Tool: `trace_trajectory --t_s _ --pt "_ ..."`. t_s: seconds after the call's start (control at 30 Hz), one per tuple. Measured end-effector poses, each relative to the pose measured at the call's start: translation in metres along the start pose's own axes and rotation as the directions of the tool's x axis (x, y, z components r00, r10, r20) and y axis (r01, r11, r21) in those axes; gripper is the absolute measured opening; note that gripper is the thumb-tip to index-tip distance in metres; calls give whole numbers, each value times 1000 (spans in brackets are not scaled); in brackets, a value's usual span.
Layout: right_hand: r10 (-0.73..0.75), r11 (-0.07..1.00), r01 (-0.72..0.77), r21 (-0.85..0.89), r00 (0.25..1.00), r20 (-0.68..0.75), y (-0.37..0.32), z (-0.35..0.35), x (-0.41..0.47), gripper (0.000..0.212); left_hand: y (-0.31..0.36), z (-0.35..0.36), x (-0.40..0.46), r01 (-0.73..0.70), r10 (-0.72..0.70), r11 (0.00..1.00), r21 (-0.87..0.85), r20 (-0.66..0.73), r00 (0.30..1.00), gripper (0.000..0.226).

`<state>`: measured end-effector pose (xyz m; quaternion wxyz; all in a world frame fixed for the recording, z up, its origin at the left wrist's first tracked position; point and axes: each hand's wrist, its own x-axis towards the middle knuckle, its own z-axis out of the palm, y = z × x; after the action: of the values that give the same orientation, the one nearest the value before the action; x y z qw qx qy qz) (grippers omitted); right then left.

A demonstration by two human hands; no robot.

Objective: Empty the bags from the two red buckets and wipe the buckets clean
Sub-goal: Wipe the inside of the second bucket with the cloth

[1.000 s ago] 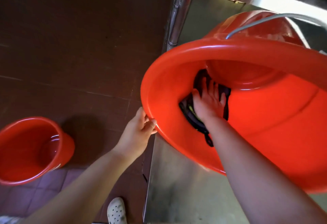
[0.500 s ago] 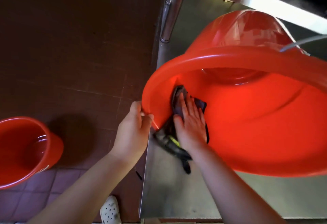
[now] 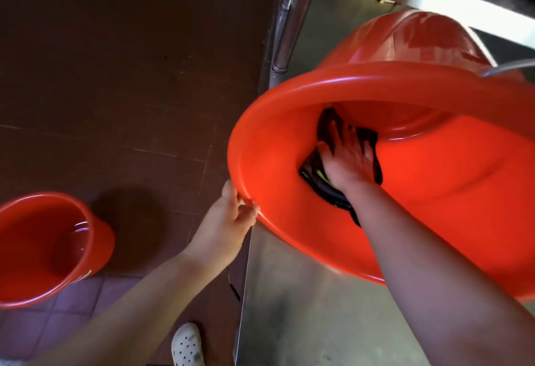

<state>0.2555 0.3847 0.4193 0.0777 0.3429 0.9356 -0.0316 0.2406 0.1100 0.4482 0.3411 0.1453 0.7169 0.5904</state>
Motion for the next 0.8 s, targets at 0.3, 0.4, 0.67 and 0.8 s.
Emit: trace_trajectory --t_s 0.3,0.4,0.67,0.8 --pt "-148 976 160 148 985 -89 -64 20 -144 69 -2 9 -2 -19 28 997 79 -120 992 24" --pt "-192 957 203 207 979 -76 -65 18 -162 67 1 7 -6 -61 76 991 121 -122 990 16" --pt "-152 960 162 227 986 -62 -58 4 -60 62 33 -27 -1 -280 329 923 264 -164 930 19" --pt "-94 989 98 112 995 -37 -37 1 -3 59 35 -33 3 -309 357 918 250 -177 917 15"
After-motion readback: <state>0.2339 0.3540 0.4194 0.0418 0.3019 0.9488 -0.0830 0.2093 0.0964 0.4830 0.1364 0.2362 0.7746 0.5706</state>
